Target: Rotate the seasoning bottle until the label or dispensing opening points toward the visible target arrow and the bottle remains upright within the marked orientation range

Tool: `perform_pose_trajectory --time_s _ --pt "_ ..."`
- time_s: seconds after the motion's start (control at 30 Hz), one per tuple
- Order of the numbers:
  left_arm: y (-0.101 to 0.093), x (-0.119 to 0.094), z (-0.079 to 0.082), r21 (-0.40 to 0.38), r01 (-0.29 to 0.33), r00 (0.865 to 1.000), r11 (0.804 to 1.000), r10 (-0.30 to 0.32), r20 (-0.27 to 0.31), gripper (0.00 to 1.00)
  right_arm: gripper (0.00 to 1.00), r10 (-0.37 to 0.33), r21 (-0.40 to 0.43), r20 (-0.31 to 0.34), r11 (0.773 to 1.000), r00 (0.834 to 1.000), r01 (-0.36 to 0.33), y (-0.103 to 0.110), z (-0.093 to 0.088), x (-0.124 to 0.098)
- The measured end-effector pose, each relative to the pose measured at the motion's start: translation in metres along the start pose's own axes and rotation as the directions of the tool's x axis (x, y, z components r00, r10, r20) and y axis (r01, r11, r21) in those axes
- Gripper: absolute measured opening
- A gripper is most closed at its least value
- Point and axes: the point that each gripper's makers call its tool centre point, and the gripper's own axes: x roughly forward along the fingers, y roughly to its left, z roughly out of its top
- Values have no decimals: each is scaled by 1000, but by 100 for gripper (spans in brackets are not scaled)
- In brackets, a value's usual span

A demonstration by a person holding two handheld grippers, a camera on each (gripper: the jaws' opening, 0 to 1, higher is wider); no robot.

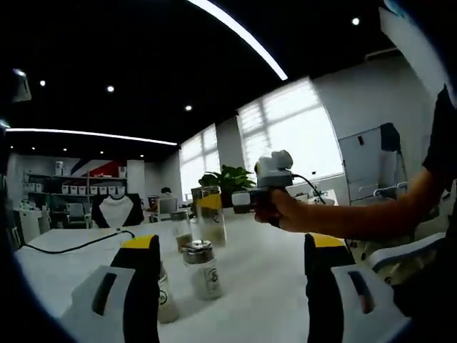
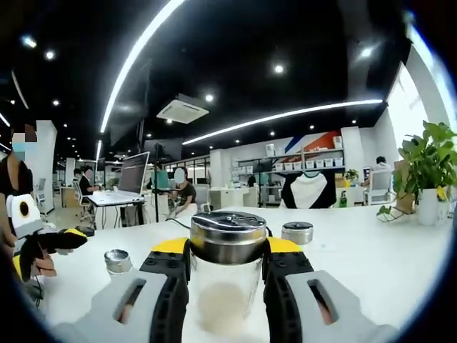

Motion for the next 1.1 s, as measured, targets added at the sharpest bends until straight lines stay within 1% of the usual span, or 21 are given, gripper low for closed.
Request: perform_pose_trajectory --time_s 0.07,0.1,0.13,0.17,0.27,0.33,0.37,0.43,0.47,0.53,0.7,0.8,0.83,0.87,0.9,0.93,1.07,1.1 --pt "-1 2 -3 2 -9 1000 1000 9 -1 83 37 12 -13 -9 1000 1000 -12 8 -2 -7" --pt "-2 4 -4 -5 -1 1000 1000 1 -6 83 37 13 -15 -7 1000 1000 -13 11 -2 -10" --pt "-5 6 -8 -19 13 1000 1000 -13 -28 82 37 14 -15 1 1000 1000 -14 14 -2 -14" --pt "-5 8 -9 -19 12 999 1000 -12 -37 80 37 17 -16 5 1000 1000 -17 17 -1 -17" --pt "-7 10 -10 -13 9 999 1000 -10 -34 71 37 21 1 24 1000 1000 -21 25 1 -28" --pt "-9 12 -12 -40 19 999 999 -20 -36 66 37 24 6 31 1000 999 -25 32 2 -34" --pt "-16 14 -16 -76 51 997 996 -55 -53 61 37 30 5 32 1000 999 -31 36 1 -37" --pt "-15 15 -21 -82 53 995 995 -59 -80 55 37 44 -7 32 999 999 -44 45 1 -42" --pt "-15 17 -22 -75 53 995 996 -59 -80 54 37 54 -9 29 998 998 -54 49 1 -44" --pt "-16 18 -27 -73 53 994 996 -60 -95 53 37 88 -2 24 996 996 -88 60 0 -48" --pt "-18 21 -37 -92 63 987 994 -76 -140 56 37 139 3 21 990 990 -139 81 -2 -54" --pt "-21 23 -38 -102 78 988 992 -90 -125 51 37 167 6 18 986 986 -168 95 -5 -55" --pt "-21 23 -39 -101 79 988 992 -91 -123 50 37 172 6 16 985 985 -172 97 -6 -55" --pt "-23 25 -41 -93 80 987 992 -92 -130 51 37 195 -4 -3 981 981 -195 105 -9 -54" --pt "-22 25 -43 -79 75 986 994 -86 -140 52 37 202 -17 -7 979 979 -202 111 -10 -52" --pt "-20 25 -44 -59 64 987 996 -72 -142 52 37 202 -18 -4 979 979 -202 114 -11 -51" --pt "-20 25 -46 -44 69 987 997 -74 -139 53 37 238 -14 -8 971 971 -238 134 -13 -45" --pt "-19 26 -50 -38 64 985 997 -69 -158 54 37 238 -14 -9 971 971 -238 137 -13 -44"
